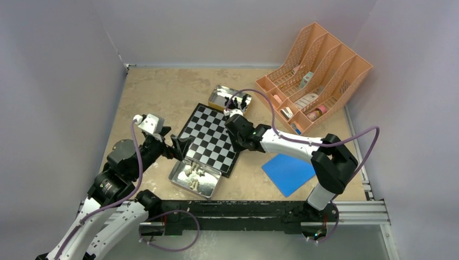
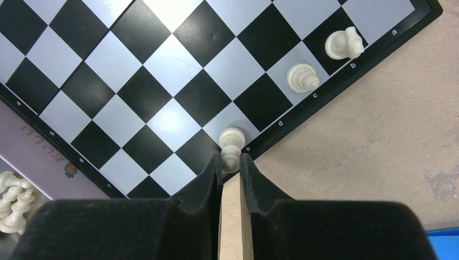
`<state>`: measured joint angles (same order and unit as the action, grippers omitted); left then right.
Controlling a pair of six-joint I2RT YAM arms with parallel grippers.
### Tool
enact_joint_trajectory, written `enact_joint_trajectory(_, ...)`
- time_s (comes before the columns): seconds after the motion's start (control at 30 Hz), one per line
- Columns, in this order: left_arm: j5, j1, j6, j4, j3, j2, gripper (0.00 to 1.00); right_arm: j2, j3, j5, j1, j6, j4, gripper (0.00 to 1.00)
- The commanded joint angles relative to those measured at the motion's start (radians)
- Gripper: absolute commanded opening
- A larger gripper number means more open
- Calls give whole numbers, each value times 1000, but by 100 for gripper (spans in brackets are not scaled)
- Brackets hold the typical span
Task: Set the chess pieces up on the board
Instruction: Place the chess piece on the chessboard.
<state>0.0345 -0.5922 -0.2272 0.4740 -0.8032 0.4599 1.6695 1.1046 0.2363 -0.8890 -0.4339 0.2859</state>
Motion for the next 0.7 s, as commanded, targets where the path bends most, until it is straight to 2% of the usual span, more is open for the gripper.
enact_joint_trajectory(0.0, 16, -5, -21, -13, 2, -2, 95, 6, 53, -7, 2, 0, -12, 16)
enact_joint_trajectory(0.5, 2, -6, -9, -19, 0, 24, 95, 60, 80, 0, 3, 3, 15, 24)
enact_joint_trajectory(0.67, -4, -6, -4, -16, 2, 26, 95, 65, 80, -3, 2, 1, 20, 22)
